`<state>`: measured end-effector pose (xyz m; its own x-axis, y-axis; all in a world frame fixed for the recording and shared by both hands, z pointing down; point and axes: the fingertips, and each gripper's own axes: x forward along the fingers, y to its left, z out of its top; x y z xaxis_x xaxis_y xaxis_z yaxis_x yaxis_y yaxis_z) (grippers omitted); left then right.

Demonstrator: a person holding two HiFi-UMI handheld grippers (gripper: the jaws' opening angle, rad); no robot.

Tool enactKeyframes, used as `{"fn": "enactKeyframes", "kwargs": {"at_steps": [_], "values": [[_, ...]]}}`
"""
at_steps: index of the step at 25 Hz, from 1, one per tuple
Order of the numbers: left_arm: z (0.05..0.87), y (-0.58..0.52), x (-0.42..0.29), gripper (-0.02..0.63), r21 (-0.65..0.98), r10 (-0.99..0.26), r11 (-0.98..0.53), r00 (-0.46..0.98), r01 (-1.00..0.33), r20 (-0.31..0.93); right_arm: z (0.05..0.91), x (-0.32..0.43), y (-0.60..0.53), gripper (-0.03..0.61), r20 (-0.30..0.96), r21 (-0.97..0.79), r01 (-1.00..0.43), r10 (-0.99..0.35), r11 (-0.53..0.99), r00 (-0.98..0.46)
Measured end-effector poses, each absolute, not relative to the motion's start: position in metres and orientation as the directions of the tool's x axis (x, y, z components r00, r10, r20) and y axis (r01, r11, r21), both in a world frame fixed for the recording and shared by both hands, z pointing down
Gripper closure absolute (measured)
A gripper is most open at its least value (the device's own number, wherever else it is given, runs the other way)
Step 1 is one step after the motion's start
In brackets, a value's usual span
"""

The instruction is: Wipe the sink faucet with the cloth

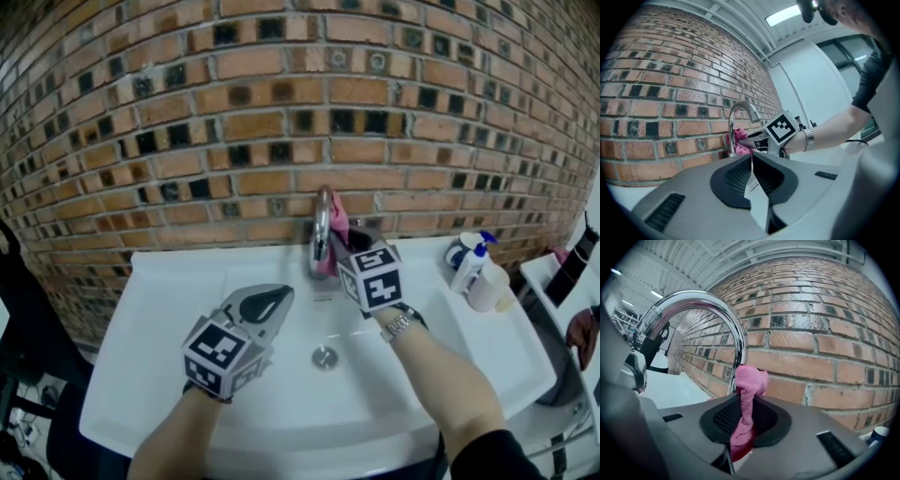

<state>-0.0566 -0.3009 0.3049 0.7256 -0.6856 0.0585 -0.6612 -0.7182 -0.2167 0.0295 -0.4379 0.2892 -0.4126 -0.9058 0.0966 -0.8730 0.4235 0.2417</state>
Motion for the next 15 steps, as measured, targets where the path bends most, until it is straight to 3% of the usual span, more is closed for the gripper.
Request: {"fn": "enactKeyframes", "kwargs": {"at_steps": [15], "values": [[0.307, -0.298, -0.052, 0.597, -0.219, -0.674, -0.73, 0.735, -0.647, 0.075, 0.313, 0.036, -0.42, 0.518, 0.145, 0.239, -0.864, -0.896, 0.444, -0.42]]}}
